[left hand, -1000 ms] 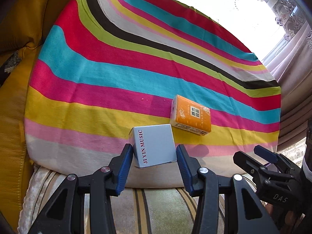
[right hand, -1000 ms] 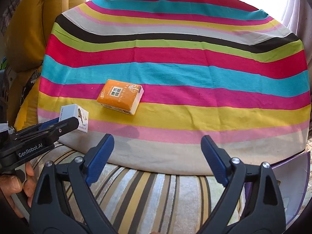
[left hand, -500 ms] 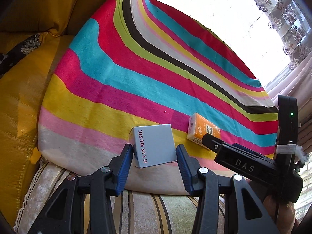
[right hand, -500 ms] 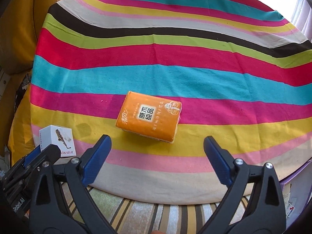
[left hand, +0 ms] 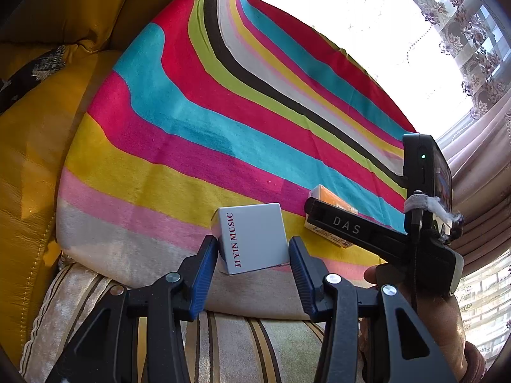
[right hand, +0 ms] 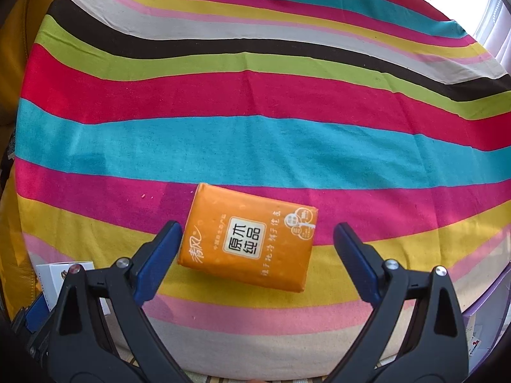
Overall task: Organize objects
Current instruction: 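Grasp the white JI YIN MUSIC cube with the left tool while the right tool grasps the orange tissue pack, then carry the white cube and orange tissue pack over the purple box and release both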
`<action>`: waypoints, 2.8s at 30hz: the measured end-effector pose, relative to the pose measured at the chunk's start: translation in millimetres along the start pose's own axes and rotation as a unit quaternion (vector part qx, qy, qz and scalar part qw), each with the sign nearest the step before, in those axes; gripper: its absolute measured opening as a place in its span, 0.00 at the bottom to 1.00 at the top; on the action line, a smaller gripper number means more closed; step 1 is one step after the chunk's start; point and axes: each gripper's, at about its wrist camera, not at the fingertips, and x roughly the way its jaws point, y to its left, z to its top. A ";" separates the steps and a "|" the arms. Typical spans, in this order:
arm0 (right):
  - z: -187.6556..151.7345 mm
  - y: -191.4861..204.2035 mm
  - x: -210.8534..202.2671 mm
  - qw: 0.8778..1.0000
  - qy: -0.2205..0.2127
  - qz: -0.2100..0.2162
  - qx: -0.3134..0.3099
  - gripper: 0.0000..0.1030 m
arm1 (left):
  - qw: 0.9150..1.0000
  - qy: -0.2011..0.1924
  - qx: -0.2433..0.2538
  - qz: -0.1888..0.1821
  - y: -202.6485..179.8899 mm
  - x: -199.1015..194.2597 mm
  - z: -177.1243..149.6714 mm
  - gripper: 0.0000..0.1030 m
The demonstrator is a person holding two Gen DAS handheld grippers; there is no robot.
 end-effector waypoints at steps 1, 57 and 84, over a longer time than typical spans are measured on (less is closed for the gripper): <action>0.6 -0.6 1.6 1.000 0.001 0.001 0.000 0.94 | 1.000 0.000 0.001 0.001 -0.3 0.4 -0.1 0.46; -160.4 -168.5 -171.8 0.986 -0.093 -0.108 0.091 0.75 | 0.976 0.040 0.194 -0.094 -163.8 -40.7 -101.7 0.46; -247.7 -305.0 -210.5 0.954 -0.083 -0.197 0.211 0.75 | 0.918 0.126 0.325 -0.190 -310.2 -17.1 -190.3 0.46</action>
